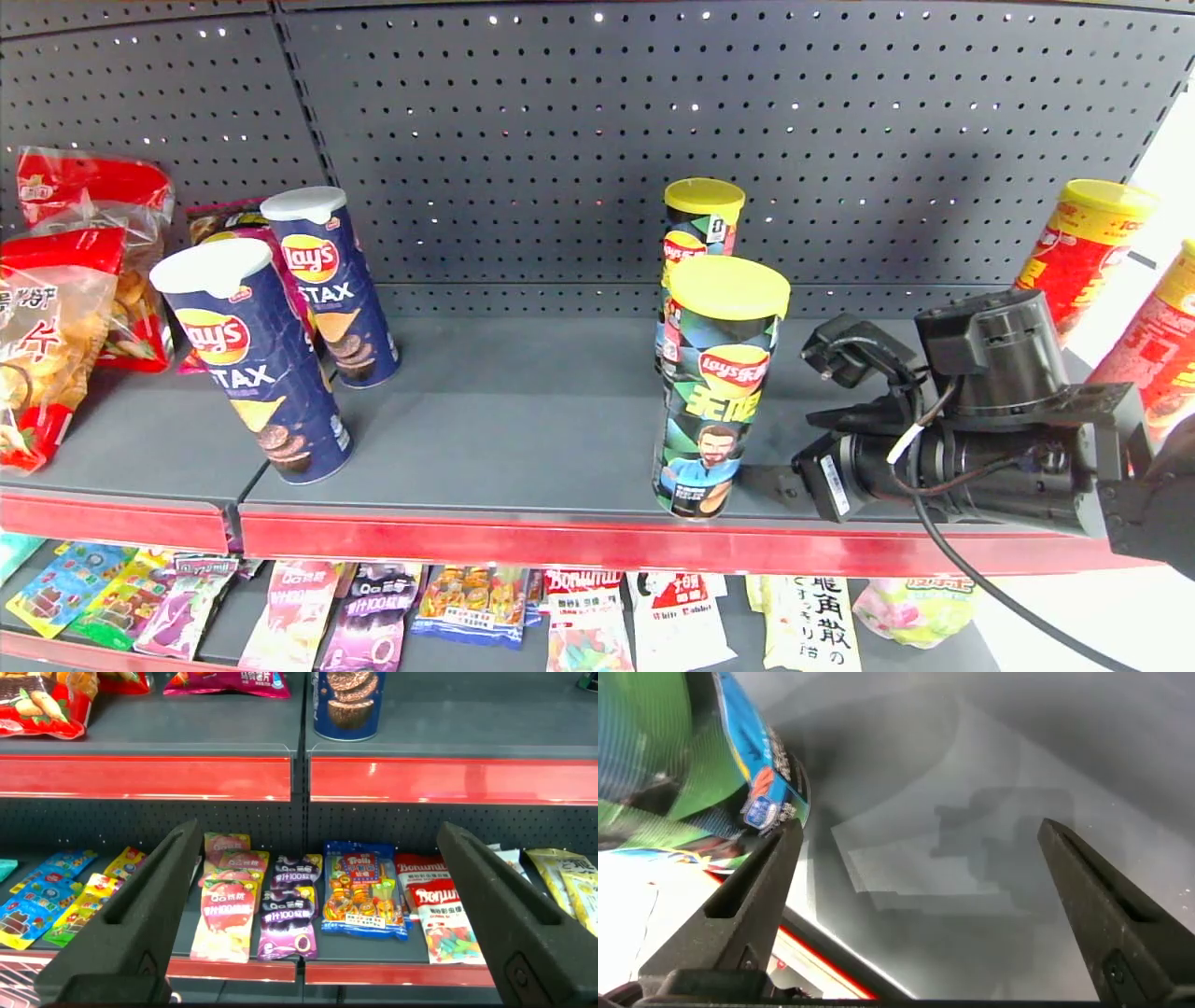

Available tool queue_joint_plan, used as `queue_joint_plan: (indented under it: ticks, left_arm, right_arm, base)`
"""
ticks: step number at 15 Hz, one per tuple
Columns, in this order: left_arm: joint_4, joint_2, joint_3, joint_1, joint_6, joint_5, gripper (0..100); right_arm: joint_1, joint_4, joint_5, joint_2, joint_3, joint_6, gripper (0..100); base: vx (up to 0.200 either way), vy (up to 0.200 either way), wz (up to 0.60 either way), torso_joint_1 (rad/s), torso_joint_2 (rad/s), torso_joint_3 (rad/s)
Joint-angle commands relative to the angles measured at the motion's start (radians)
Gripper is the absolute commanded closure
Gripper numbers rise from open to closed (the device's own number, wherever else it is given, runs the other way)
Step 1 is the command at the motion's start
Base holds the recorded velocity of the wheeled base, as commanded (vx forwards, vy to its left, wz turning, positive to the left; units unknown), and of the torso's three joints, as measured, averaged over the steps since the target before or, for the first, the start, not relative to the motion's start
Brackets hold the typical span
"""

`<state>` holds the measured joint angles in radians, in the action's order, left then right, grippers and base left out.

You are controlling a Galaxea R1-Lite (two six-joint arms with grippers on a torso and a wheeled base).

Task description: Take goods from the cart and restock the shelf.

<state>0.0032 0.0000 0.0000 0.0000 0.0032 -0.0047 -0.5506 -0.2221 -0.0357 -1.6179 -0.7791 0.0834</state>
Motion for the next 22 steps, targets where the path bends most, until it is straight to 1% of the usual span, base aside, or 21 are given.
queue_joint_plan:
  ticks: [1, 19, 22]
  left_arm:
    - [0.000, 0.000, 0.000, 0.000, 0.000, 0.000, 0]
    - [0.000, 0.000, 0.000, 0.000, 0.000, 0.000, 0]
    - [0.000, 0.000, 0.000, 0.000, 0.000, 0.000, 0]
  right_arm:
    - [-0.014, 0.000, 0.000, 0.006, 0.000, -0.001, 0]
    - [-0.041, -0.002, 0.002, -0.008, -0.026, -0.010, 0]
    - [-0.029, -0.002, 0.000, 0.006, -0.014, -0.014, 0]
  base:
    - [0.000, 0.000, 0.00, 0.000, 0.00, 0.000]
    - [0.000, 0.000, 0.00, 0.000, 0.00, 0.000]
    - [0.000, 0.000, 0.00, 0.000, 0.00, 0.000]
